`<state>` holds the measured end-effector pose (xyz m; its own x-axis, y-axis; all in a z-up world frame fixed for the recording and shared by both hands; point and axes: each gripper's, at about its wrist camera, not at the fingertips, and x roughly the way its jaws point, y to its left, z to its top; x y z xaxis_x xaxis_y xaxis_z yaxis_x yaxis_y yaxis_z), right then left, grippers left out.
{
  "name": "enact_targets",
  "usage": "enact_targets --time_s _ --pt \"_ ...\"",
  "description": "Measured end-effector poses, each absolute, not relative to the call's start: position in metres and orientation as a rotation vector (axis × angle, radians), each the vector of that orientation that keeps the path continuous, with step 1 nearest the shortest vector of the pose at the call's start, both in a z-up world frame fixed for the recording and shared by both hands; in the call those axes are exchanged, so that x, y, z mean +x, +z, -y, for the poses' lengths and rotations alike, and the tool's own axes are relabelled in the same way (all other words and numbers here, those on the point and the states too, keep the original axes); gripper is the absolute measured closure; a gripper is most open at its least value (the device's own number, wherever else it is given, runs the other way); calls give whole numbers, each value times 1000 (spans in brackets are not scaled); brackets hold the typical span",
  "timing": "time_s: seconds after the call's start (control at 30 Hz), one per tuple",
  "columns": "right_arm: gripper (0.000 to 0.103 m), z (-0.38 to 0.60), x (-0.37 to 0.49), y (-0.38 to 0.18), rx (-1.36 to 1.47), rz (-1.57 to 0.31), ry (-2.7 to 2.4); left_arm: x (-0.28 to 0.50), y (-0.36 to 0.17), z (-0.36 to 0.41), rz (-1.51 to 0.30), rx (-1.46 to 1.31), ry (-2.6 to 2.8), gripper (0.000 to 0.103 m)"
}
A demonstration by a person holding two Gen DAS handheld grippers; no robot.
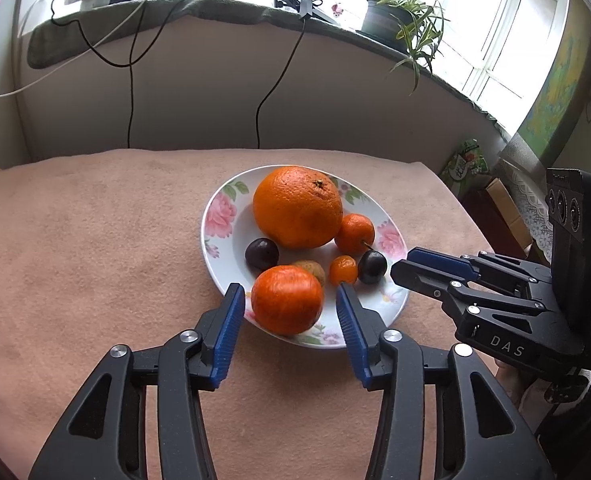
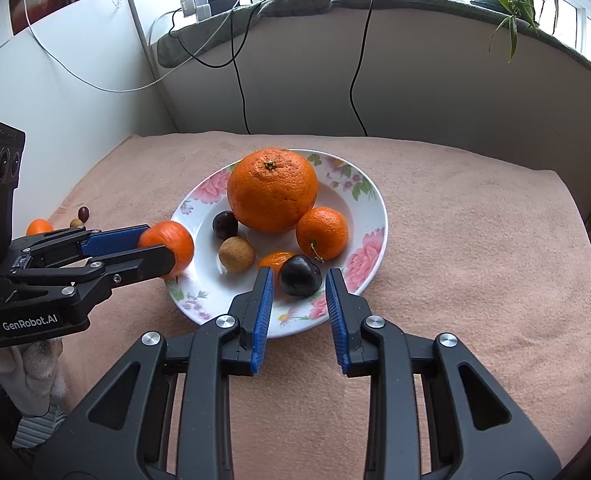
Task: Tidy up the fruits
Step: 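Release the mandarin and plum onto the plate by opening both tools, then move both tools away from the plate toward the large orange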
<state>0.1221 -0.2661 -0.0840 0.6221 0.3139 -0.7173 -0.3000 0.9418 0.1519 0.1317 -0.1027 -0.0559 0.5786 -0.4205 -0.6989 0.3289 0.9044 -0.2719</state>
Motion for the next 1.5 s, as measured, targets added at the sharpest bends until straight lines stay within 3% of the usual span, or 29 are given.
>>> enact_targets --time_s 0.03,0.17,0.27,0.37,0.5,1.5 --pt "72 266 122 -84 17 -827 350 131 -55 103 -842 -117 -442 48" --pt "34 267 118 -80 21 -801 337 130 -49 104 -824 -102 -442 38" --pt "21 268 117 -76 26 -789 328 129 -47 103 -814 -100 -439 33" --pt "14 268 117 -73 15 -777 305 127 -45 102 -802 -95 -423 30" --pt "14 266 116 -70 -2 -773 294 123 -40 103 -775 -65 -387 23" --pt "14 248 104 -44 -8 -697 277 94 -3 80 -620 -2 -262 22"
